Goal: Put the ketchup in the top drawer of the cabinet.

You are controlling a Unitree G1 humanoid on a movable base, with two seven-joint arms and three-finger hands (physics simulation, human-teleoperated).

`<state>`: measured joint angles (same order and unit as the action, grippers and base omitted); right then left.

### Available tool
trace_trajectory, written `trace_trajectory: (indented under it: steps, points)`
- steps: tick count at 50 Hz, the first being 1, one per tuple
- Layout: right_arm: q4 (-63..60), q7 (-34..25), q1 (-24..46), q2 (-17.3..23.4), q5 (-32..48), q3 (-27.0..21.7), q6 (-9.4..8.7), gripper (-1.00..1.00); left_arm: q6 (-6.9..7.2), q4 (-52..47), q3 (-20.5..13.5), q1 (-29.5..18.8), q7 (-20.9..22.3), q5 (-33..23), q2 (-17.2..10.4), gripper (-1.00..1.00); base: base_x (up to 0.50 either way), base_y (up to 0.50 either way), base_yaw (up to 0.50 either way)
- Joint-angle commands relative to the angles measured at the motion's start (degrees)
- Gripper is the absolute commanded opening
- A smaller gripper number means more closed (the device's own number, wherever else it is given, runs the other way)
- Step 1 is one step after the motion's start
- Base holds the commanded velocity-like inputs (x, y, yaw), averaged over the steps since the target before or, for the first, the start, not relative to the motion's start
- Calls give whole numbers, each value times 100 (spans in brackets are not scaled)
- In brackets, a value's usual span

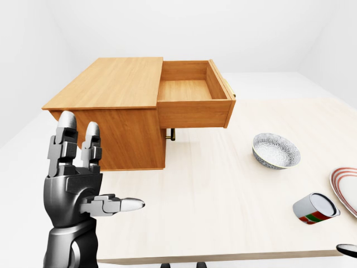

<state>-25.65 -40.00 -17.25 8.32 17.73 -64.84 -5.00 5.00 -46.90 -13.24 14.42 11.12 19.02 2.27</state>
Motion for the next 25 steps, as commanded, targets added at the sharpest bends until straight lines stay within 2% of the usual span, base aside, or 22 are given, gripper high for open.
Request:
trace_trajectory:
  steps: [1,8,25]
  points:
    - [490,0,151,291,382,422,0,99,0,58,26,3,6,-29,-6,100,0,0,0]
    - [724,0,246,471,521,722,0,100,0,104,50,6,7,-58,-11,100,0,0,0]
    - [1238,0,218,669,875,1017,0,100,0,156,95,-14,-25,-108,-23,100,0,0,0]
